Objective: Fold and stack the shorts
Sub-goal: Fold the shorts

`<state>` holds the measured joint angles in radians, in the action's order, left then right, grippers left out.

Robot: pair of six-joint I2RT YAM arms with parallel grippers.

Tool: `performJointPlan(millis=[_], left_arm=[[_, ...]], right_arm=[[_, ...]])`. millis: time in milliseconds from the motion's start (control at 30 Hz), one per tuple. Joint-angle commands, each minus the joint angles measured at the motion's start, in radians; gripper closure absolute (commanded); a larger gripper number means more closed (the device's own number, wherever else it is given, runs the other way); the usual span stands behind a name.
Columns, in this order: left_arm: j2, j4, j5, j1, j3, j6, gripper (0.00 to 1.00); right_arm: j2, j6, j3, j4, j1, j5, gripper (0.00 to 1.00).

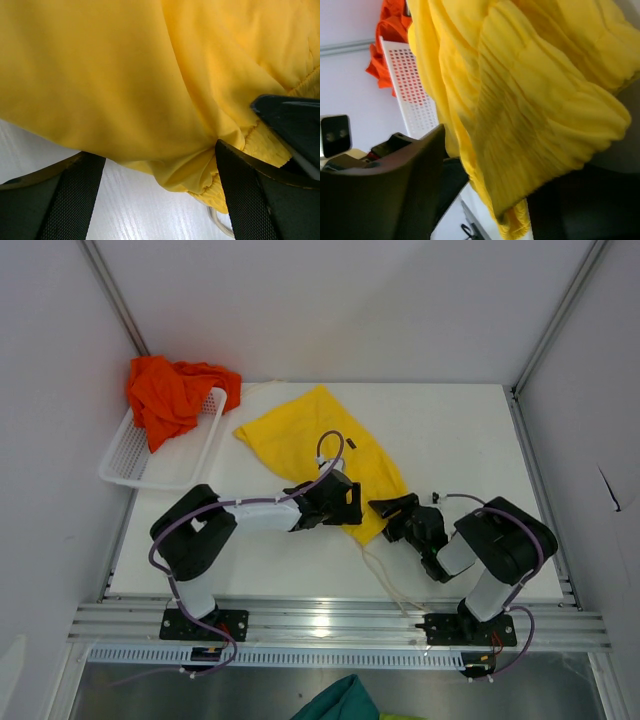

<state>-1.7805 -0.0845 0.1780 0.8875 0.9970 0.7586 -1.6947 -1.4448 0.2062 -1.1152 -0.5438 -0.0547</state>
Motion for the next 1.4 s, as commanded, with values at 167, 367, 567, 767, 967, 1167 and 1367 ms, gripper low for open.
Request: performJointPlan(millis=[167,367,567,767,967,1167,1367], left_arm=[[0.012,-0.037,-0.054,0.008,-0.041,-0.008,0.08],[0.185,-0.162,-0.031,-0.116,0.0,-0.107,0.06],[0.309,-0.221,-0.022,-0.217,0.054,-0.16,0.06],[0.268,-0.19,0.035,-0.246,0.094,-0.2,0.06],[0.156,-0.141,0.081,-0.265,0.13,-0.206,0.07],[0.086,-0.045,0.031,-0.297,0.077,-0.084,0.08],[-0.014,-0.011,-0.003,-0.305,0.054,0.022,0.1]], right_arm=[[0.061,0.096,0.056,0.17,0.077,0.067,1.0],[0.329,0.433,0.251,0.858,0.18,0.254,1.0],[0.379,0.739,0.436,1.321,0.304,0.464,1.0],[0.285,0.955,0.544,1.543,0.357,0.533,1.0],[0.259,1.006,0.598,1.624,0.384,0.449,1.0],[0.195,1.057,0.659,1.643,0.485,0.458,1.0],[0.098,1.092,0.726,1.603,0.535,0.524,0.98]])
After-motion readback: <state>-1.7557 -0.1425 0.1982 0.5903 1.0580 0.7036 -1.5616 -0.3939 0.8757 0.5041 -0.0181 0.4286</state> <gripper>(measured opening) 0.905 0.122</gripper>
